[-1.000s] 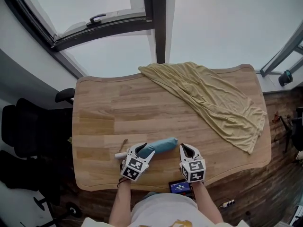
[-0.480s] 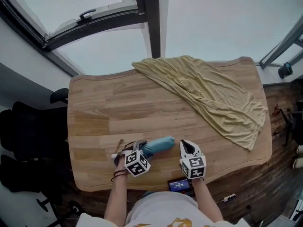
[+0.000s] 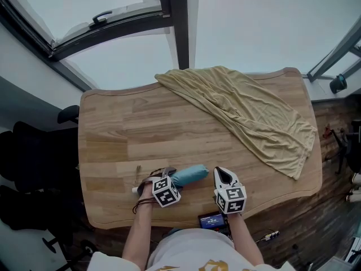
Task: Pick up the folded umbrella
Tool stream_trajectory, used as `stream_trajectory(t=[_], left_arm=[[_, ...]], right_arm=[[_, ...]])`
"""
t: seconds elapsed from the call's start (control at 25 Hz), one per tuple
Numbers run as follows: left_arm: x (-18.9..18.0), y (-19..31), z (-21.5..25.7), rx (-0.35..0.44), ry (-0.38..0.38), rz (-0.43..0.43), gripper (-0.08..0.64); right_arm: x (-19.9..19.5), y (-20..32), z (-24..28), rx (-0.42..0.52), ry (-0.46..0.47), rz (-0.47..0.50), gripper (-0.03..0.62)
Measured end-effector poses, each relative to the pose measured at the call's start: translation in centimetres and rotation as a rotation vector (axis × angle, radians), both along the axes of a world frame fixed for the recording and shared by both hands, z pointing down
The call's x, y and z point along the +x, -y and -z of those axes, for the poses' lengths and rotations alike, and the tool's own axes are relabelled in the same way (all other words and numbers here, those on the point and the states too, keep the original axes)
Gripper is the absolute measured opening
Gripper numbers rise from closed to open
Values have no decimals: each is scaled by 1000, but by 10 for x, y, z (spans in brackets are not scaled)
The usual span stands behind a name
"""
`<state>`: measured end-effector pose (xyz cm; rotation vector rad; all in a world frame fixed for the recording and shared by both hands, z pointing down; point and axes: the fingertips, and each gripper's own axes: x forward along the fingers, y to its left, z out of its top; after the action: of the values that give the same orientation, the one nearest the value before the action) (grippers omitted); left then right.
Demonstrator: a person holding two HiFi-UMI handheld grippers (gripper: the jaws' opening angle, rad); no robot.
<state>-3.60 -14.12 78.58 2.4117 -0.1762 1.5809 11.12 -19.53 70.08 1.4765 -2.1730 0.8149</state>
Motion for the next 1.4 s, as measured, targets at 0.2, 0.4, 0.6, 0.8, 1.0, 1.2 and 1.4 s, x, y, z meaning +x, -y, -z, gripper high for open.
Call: stream_trajectory(t=[0.2,0.4,0.6,0.8,1.0,1.2,1.4], left_arm=[[5,-1,-6,30,27,-9,334],[6,-1,-8,20,30,15,334],[6,1,-6,25,23,30,334],[7,0,-6,35,22,49,316],[8,0,-6,33,19,62,310],[9,1,-4,45,21,76,305],[6,-3,-2,81,13,105,299]], right_arm=[[6,-2,-1,-3,-4,-12,9],[9,-6,-6,-14,-9,-18,9],[1,-7,-5,-10,-9,-2,9],[2,-7,-2,-4,-13,-2,9],[7,-7,1,5,-18,-12,9],[6,-6,5,8,-18,-10,9],[3,-5,10,16,-11,-14,9]])
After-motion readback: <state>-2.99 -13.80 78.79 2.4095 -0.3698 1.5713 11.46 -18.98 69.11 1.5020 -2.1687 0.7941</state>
